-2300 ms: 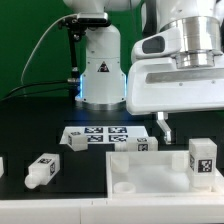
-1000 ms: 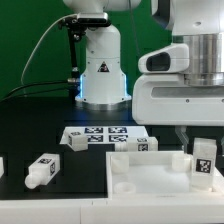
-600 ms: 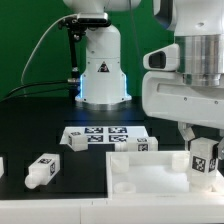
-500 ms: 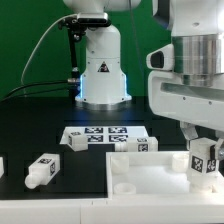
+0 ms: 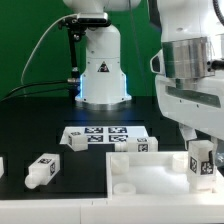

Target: Assemble square table

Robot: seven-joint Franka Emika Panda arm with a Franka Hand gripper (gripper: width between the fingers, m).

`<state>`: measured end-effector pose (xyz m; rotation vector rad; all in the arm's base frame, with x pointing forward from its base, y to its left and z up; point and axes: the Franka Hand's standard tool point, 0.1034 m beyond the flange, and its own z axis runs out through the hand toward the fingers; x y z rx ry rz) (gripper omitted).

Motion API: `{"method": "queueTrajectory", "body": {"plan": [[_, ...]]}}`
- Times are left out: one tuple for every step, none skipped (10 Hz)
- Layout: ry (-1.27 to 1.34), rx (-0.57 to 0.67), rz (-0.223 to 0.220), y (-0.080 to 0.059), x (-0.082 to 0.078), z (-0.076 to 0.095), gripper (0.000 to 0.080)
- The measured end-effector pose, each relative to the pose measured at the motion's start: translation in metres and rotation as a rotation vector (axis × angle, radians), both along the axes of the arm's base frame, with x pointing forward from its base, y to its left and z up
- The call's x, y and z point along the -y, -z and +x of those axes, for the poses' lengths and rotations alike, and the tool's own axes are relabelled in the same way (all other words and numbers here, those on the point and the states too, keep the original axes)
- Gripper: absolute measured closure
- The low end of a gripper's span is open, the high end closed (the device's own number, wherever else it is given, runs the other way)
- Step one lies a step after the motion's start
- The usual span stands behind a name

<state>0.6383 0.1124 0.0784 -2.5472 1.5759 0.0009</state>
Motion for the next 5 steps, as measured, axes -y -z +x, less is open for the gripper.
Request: {"method": "queueTrajectory", "body": {"plan": [[-0.183,0.027,-0.02,-0.0026,-0.0011,0.0013,0.018],[-0.31,0.045,-0.029,-0.0037,-0.0012,0.0018,0.0156],[-0.356,0.054,-0.035,-0.0037,-0.0003,0.0015,0.0156],[-0.407,0.059,-0.04,-0.003,0.0003,0.0014,0.0151],[-0.478,0.067,-0.046,-0.0027,0.0009,0.0014,0.0151]]}}
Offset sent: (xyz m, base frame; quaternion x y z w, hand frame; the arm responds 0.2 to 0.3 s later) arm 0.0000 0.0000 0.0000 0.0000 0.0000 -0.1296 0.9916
